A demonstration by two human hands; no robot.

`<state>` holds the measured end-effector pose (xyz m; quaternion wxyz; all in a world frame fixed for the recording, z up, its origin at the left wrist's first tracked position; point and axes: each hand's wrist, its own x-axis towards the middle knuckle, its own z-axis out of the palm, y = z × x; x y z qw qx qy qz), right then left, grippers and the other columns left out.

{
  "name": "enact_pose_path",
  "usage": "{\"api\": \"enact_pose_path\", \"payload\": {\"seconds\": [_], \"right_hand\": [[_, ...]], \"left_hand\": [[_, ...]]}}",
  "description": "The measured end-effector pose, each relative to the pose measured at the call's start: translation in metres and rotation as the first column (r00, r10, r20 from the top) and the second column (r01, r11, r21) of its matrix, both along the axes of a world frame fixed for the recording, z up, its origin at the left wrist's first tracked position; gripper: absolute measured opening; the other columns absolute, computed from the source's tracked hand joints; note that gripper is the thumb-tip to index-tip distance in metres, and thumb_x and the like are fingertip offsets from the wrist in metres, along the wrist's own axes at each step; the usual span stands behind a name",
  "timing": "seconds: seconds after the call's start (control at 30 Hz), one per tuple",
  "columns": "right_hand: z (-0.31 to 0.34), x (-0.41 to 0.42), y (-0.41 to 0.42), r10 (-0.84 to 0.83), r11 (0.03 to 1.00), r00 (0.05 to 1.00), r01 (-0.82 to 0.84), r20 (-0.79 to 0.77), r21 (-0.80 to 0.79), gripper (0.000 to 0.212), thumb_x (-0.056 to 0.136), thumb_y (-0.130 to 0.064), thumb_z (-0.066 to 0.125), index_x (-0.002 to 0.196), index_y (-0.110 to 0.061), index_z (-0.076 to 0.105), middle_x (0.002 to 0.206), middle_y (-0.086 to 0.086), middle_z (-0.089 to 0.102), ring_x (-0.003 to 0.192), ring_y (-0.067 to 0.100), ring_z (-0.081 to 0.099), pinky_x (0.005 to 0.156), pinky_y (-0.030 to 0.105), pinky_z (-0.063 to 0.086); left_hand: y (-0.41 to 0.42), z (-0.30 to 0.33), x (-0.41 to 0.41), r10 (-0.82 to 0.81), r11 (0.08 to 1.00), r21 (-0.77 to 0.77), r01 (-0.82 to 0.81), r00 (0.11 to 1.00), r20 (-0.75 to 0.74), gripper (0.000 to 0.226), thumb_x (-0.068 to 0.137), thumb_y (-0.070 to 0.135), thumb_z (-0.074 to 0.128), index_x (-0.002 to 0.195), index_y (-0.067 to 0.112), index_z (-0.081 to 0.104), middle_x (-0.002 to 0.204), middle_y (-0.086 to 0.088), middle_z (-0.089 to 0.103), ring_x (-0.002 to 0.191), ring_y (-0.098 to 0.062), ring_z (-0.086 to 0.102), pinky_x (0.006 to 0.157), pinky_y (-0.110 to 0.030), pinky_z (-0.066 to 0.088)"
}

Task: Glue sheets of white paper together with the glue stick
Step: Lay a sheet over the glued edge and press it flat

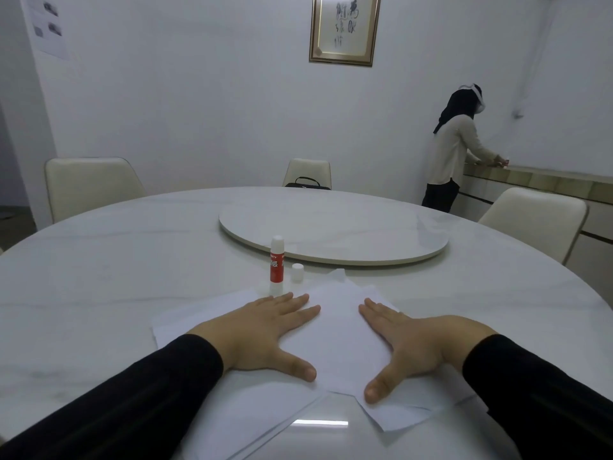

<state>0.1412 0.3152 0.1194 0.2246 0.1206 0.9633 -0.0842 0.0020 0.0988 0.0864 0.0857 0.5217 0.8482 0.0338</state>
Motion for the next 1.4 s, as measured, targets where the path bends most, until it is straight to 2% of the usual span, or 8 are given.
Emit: {"api": "enact_pose_path", "payload": {"seconds": [0.2, 0.37, 0.53, 0.7, 0.9, 1.07, 1.23, 1.4], "right_hand": [[0.001, 0.017, 0.017, -0.048, 0.999, 0.998, 0.047, 0.044, 0.022, 0.158, 0.018, -0.093, 0.056, 0.142, -0.04, -0.026, 0.15, -0.026, -0.027, 0.145, 0.024, -0.014, 0.118, 0.048, 0.0], [0.012, 0.021, 0.022, -0.037, 0.998, 0.995, 0.032, 0.096, 0.054, 0.149, 0.034, -0.081, 0.068, 0.141, -0.041, -0.027, 0.15, -0.026, -0.027, 0.145, 0.025, -0.014, 0.117, 0.045, -0.002], [0.022, 0.017, 0.021, -0.002, 0.994, 0.995, -0.009, 0.102, 0.109, 0.138, 0.053, -0.065, 0.078, 0.147, -0.033, -0.018, 0.155, -0.023, -0.017, 0.146, 0.01, 0.0, 0.115, 0.033, 0.006], [0.019, -0.003, 0.011, -0.138, 0.99, 0.952, 0.134, -0.272, -0.035, 0.098, 0.065, -0.07, 0.065, 0.144, -0.022, 0.032, 0.14, -0.008, 0.044, 0.125, 0.014, 0.044, 0.101, 0.026, 0.031], [0.014, -0.024, 0.009, -0.22, 0.976, 0.926, 0.21, -0.307, -0.065, 0.082, 0.053, -0.069, 0.072, 0.119, -0.024, 0.053, 0.109, -0.009, 0.05, 0.102, 0.016, 0.05, 0.089, 0.03, 0.041], [0.03, -0.024, 0.014, -0.126, 0.992, 0.922, 0.108, -0.366, -0.068, 0.013, 0.081, -0.041, 0.063, 0.082, -0.028, 0.063, 0.079, -0.011, 0.06, 0.068, 0.006, 0.054, 0.058, 0.019, 0.039], [0.056, -0.001, 0.04, -0.214, 0.94, 0.82, 0.025, -0.53, -0.34, 0.022, 0.088, -0.017, 0.063, 0.067, -0.016, 0.064, 0.054, -0.005, 0.054, 0.039, 0.008, 0.046, 0.036, 0.019, 0.038], [0.061, 0.009, 0.075, -0.627, 0.649, 0.628, 0.093, -0.461, -0.756, 0.015, 0.09, -0.013, 0.061, 0.084, -0.002, 0.07, 0.068, 0.009, 0.06, 0.054, 0.016, 0.046, 0.041, 0.022, 0.033]], "left_hand": [[-0.013, 0.004, -0.005, 0.016, 1.0, -0.003, -0.016, 0.999, 0.033, 0.103, 0.056, 0.09, 0.041, 0.142, 0.054, -0.004, 0.155, 0.022, -0.013, 0.141, 0.0, -0.017, 0.117, -0.033, -0.008], [-0.016, 0.009, -0.007, 0.029, 0.999, -0.04, -0.026, 0.997, 0.074, 0.105, 0.057, 0.087, 0.05, 0.142, 0.055, -0.003, 0.155, 0.022, -0.014, 0.141, -0.002, -0.019, 0.118, -0.037, -0.008], [-0.015, 0.009, -0.005, 0.036, 0.999, -0.022, -0.035, 0.996, 0.083, 0.103, 0.062, 0.078, 0.059, 0.143, 0.053, 0.0, 0.156, 0.022, -0.011, 0.142, -0.003, -0.016, 0.117, -0.036, -0.008], [-0.017, 0.006, -0.004, 0.054, 0.993, 0.095, -0.068, 0.989, 0.135, 0.105, 0.057, 0.076, 0.066, 0.143, 0.052, 0.011, 0.154, 0.027, -0.001, 0.141, 0.001, -0.007, 0.117, -0.032, -0.001], [-0.018, 0.005, -0.003, 0.055, 0.983, 0.164, -0.084, 0.983, 0.177, 0.107, 0.05, 0.078, 0.066, 0.142, 0.053, 0.018, 0.149, 0.03, 0.01, 0.138, 0.002, 0.007, 0.116, -0.03, 0.009], [-0.021, 0.004, -0.004, 0.034, 0.978, 0.195, -0.073, 0.98, 0.197, 0.103, 0.05, 0.083, 0.059, 0.137, 0.064, 0.008, 0.143, 0.04, 0.002, 0.135, 0.008, 0.003, 0.115, -0.029, 0.008], [-0.021, 0.003, -0.011, -0.024, 0.805, 0.561, -0.192, 0.935, 0.355, 0.071, 0.068, 0.089, 0.023, 0.134, 0.068, 0.007, 0.145, 0.039, 0.017, 0.137, 0.01, 0.015, 0.115, -0.029, 0.012], [-0.022, 0.005, -0.015, 0.002, 0.662, 0.692, -0.289, 0.924, 0.383, 0.06, 0.074, 0.084, 0.02, 0.13, 0.066, 0.028, 0.124, 0.041, 0.043, 0.12, 0.011, 0.039, 0.104, -0.03, 0.032]]}}
